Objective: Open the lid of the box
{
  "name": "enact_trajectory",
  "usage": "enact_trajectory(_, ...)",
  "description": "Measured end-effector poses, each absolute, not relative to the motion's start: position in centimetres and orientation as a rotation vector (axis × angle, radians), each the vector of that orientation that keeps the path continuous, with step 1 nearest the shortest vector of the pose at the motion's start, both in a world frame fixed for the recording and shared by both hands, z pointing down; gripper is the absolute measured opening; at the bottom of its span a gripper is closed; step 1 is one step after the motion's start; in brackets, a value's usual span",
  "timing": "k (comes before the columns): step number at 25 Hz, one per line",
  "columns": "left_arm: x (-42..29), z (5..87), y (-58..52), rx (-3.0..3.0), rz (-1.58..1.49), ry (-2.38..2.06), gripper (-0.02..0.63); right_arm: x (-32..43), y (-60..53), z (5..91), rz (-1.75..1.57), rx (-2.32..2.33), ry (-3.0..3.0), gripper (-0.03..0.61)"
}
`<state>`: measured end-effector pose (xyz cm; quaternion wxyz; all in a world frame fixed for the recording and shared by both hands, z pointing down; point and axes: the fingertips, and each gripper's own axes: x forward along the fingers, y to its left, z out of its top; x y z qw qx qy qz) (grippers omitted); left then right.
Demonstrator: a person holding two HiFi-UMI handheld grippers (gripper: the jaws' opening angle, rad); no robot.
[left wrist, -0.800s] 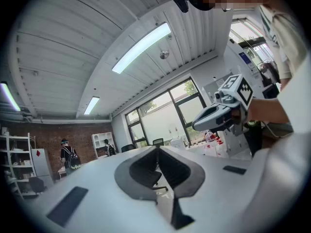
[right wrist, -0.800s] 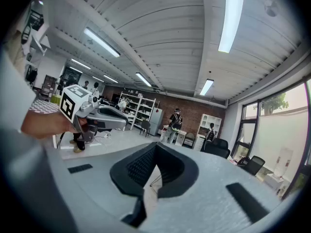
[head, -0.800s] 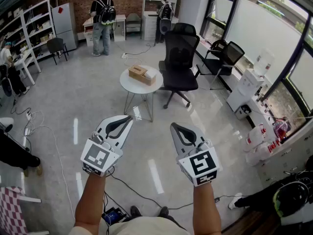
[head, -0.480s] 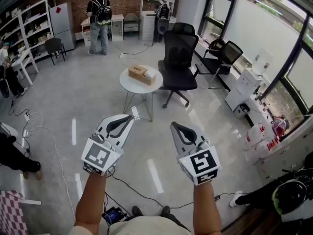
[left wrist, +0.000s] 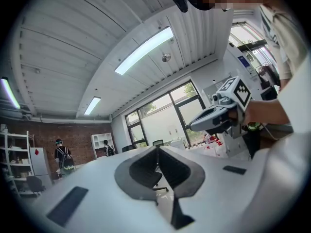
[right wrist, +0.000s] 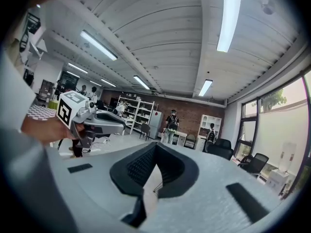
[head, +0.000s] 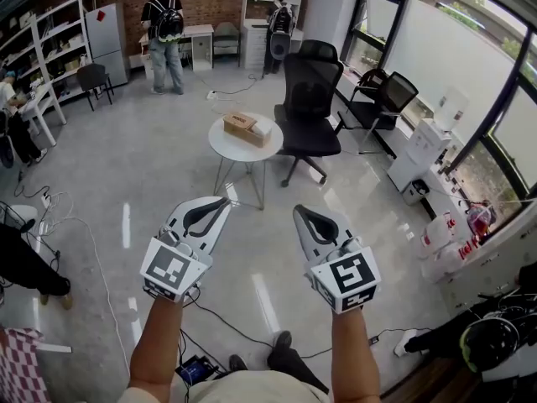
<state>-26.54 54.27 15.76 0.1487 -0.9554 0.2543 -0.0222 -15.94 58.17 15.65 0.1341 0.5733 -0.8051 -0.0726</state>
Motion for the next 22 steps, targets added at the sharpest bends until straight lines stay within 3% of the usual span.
enact_trajectory(22, -15.4, 17.3, 41.7, -2.709, -0.158, 0.924, 0.018, -3.9, 43.7, 17.0, -0.208, 1.505, -2.454, -0.008)
